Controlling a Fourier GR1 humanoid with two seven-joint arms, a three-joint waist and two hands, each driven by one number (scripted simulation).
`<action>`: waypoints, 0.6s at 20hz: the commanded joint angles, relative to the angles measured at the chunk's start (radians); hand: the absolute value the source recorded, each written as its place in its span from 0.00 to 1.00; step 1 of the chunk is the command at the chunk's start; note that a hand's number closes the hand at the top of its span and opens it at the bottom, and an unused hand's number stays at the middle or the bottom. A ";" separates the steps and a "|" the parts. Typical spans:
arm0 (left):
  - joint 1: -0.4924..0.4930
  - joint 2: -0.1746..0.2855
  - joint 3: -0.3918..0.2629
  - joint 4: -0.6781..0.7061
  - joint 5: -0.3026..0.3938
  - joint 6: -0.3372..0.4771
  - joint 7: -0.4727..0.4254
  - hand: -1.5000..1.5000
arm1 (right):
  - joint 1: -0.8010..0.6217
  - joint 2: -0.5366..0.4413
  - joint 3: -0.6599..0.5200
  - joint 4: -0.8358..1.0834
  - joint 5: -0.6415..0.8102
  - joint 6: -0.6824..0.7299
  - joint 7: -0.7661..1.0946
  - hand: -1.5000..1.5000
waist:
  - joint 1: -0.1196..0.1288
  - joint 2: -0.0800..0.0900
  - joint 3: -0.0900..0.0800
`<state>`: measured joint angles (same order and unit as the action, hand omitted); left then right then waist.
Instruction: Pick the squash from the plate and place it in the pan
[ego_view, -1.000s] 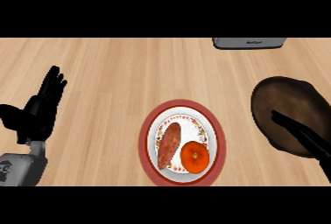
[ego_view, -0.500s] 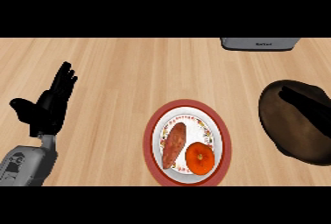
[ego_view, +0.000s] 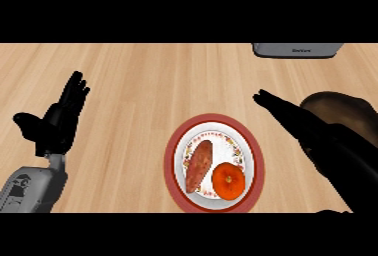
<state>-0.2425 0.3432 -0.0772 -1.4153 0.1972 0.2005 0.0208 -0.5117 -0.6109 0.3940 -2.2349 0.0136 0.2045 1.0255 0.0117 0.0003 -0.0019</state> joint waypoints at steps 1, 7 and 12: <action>0.014 0.011 0.032 0.011 -0.010 -0.024 -0.027 0.50 | -0.075 0.124 0.110 0.009 0.053 0.007 0.155 0.00 | -0.005 -0.002 0.001; 0.062 -0.017 -0.006 -0.111 -0.042 0.020 0.064 0.50 | -0.019 0.103 0.112 0.057 0.087 0.031 0.183 0.00 | -0.007 -0.004 0.001; -0.023 -0.021 0.041 0.022 -0.035 -0.019 0.018 0.50 | -0.011 0.151 0.147 0.113 0.182 0.022 0.176 0.00 | -0.016 -0.001 0.001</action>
<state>-0.2387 0.3306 -0.0500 -1.4367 0.1681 0.1936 0.0479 -0.5204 -0.4798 0.5437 -2.1335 0.1645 0.1842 1.0849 0.0009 -0.0012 -0.0010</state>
